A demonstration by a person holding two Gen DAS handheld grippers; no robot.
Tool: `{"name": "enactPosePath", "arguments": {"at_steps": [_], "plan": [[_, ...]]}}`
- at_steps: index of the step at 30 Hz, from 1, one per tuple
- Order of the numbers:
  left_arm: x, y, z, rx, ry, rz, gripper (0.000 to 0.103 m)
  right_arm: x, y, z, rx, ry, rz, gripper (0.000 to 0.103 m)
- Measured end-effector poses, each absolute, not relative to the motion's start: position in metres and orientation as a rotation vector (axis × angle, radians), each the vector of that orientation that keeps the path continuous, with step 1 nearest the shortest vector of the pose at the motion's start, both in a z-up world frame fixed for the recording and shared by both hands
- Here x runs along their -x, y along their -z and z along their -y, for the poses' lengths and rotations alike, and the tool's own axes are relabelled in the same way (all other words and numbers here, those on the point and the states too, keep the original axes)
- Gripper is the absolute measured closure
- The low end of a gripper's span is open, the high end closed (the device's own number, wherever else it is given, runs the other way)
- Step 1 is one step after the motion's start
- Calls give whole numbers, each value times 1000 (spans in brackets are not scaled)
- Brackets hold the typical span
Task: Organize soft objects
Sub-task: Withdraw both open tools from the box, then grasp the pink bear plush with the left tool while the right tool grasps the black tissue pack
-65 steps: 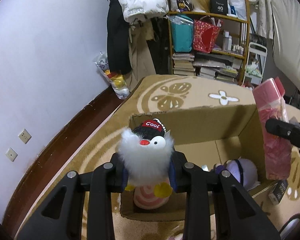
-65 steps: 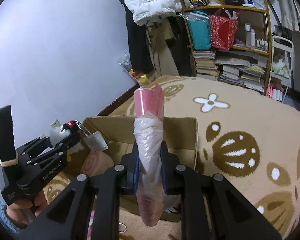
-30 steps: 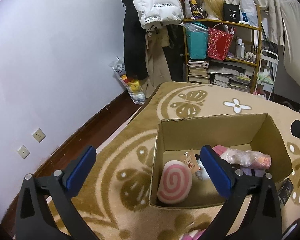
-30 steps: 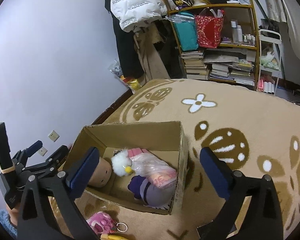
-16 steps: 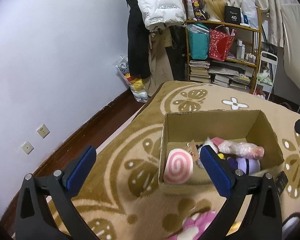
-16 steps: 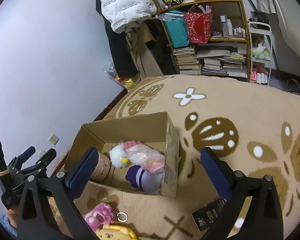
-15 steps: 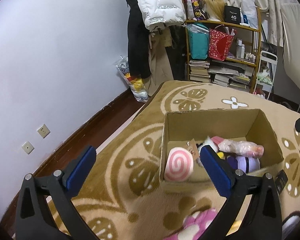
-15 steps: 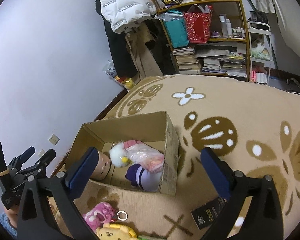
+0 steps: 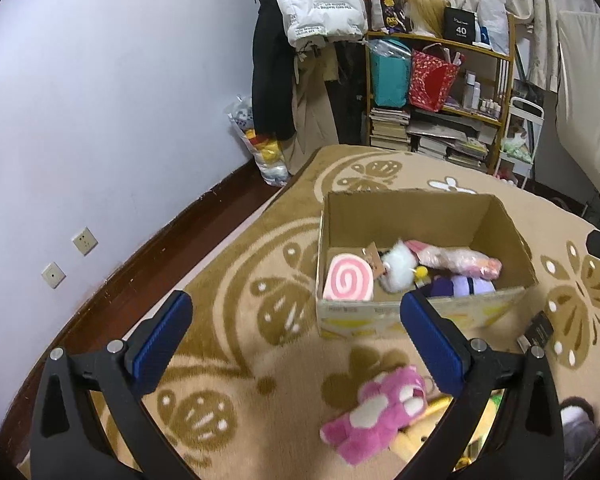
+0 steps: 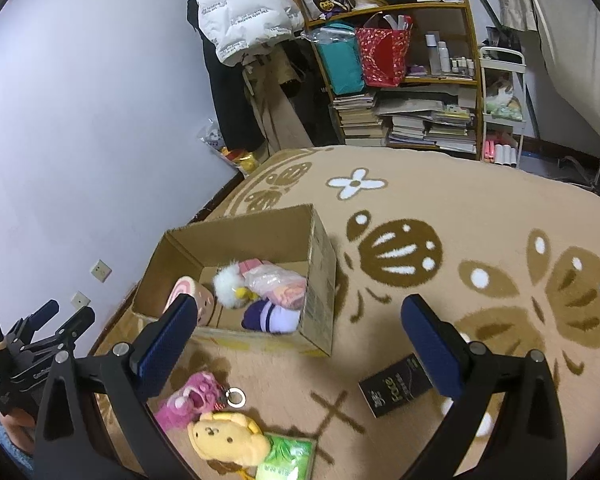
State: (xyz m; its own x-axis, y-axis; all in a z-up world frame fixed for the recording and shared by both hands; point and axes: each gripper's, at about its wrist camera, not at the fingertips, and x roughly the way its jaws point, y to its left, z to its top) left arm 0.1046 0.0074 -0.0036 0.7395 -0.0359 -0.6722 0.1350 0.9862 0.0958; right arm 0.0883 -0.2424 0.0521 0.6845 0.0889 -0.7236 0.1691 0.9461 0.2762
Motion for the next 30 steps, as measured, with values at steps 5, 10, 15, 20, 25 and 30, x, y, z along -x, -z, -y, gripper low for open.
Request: {"name": "enactPosePath", "arguments": {"at_steps": [5, 10, 15, 20, 25, 30], "plan": [[-94, 5, -8, -144, 99, -753, 0, -78, -47, 241, -333, 58, -838, 0], [-95, 22, -4, -145, 143, -809, 0, -74, -35, 240, -328, 70, -861, 0], [-101, 41, 2, -159, 158, -869, 0, -77, -16, 244, -343, 92, -902, 0], [-107, 54, 9, -152, 205, -936, 0, -82, 5, 252, -360, 141, -951, 0], [-108, 67, 20, -192, 224, -973, 0, -88, 29, 269, -458, 172, -996, 0], [-113, 84, 33, -225, 260, -1030, 0, -93, 47, 276, -479, 202, -1034, 0]]}}
